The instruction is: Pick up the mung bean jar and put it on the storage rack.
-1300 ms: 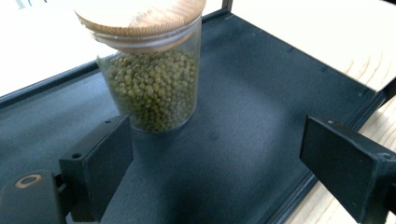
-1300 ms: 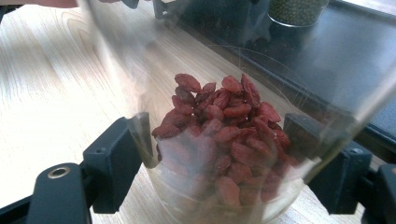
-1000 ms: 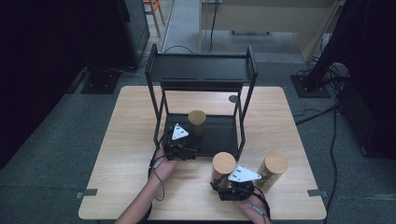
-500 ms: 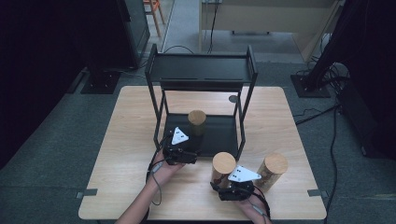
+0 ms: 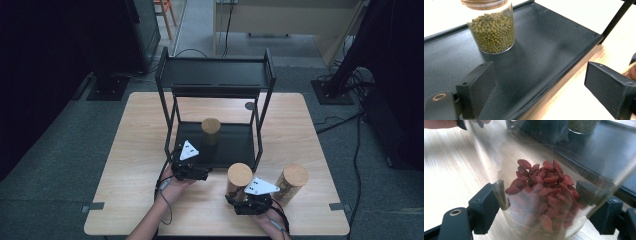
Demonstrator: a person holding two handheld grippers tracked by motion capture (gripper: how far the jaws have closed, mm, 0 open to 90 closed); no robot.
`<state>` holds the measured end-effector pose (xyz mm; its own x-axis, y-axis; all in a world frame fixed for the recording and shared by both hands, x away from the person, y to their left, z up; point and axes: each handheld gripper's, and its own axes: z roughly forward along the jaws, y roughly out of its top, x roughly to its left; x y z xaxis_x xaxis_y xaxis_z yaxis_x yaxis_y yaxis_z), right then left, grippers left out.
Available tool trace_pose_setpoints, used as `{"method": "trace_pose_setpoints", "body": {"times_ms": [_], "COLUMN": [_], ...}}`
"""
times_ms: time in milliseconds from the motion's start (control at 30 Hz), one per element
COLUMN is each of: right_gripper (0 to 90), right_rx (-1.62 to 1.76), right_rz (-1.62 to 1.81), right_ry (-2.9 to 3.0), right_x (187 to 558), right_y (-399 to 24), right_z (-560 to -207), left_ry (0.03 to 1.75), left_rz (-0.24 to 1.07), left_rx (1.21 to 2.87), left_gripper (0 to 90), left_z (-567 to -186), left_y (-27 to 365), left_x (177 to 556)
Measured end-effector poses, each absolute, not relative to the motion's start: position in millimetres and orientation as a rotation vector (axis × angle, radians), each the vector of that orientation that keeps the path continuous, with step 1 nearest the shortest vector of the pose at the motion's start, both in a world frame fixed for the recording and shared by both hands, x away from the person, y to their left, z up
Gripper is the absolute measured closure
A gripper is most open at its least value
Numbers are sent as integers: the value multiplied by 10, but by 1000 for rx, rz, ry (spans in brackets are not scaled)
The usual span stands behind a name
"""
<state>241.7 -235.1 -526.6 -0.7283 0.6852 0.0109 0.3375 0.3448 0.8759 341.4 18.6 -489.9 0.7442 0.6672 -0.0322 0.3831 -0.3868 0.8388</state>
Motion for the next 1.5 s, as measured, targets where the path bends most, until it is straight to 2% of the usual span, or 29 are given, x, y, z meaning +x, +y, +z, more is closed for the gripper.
{"method": "trace_pose_setpoints", "body": {"times_ms": [567, 1500], "right_gripper": [206, 207], "right_rx": [903, 896], "right_rz": [1340, 1334], "right_ry": [2256, 2254], "right_x": [2418, 2419], "right_y": [-2352, -2348], "right_z": [-5266, -5267], "left_ry": [806, 761], "left_rz": [371, 357], "left_rx": [1983, 2012], "left_gripper": [103, 102], "left_z": [-4919, -5045], "left_y": [313, 345], "left_x": [3263, 2958]}}
